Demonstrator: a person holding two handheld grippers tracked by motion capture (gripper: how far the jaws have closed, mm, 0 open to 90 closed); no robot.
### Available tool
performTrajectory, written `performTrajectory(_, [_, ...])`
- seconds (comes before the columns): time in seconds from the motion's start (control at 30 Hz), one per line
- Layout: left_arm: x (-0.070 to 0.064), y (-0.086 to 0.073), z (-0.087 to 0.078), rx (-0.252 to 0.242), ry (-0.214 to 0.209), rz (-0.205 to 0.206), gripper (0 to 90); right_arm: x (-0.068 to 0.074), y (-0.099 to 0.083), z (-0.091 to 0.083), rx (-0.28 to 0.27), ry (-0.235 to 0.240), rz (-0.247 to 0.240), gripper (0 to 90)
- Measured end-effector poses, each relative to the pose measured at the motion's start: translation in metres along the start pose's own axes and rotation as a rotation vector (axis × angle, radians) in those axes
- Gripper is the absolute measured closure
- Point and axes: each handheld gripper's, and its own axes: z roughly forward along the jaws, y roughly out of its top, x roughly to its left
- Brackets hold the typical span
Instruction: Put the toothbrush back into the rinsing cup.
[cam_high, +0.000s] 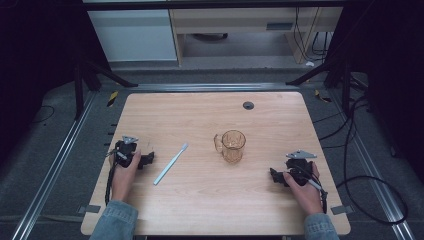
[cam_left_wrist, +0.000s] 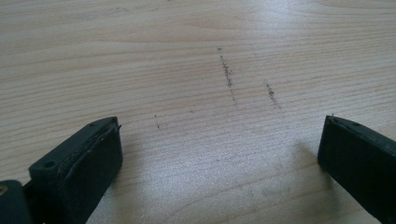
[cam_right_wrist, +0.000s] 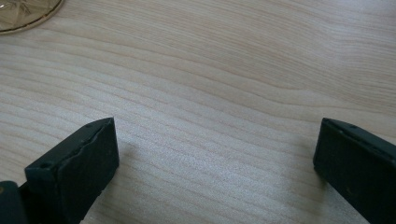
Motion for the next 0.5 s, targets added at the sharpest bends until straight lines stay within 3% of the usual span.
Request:
performTrajectory(0.1, [0.000,-0.001,-0.002,0.003,0.016,-0.004,0.1,0.000,0.000,0.000,0.001,0.000,-0.002,0.5])
performTrajectory(0.2, [-0.003,0.001,-0.009,-0.013,0.056,0.031,4.0,0.000,0.000,0.000,0.000,0.001,-0.002,0.5])
performTrajectory(0.3, [-0.005,0.004,-0.018,-0.038,0.046,0.050,3.4,0.000,0.000,0.000,0.000,0.003,-0.006,0.5])
performTrajectory(0.4, [-0.007,0.006,-0.028,-0.025,0.053,0.088,3.8,0.000,0.000,0.000,0.000,0.003,-0.006,0.5])
performTrajectory(0.5, [-0.011,0.010,-0.040,-0.049,0.042,0.130,3.8,0.000,0.000,0.000,0.000,0.003,-0.006,0.5])
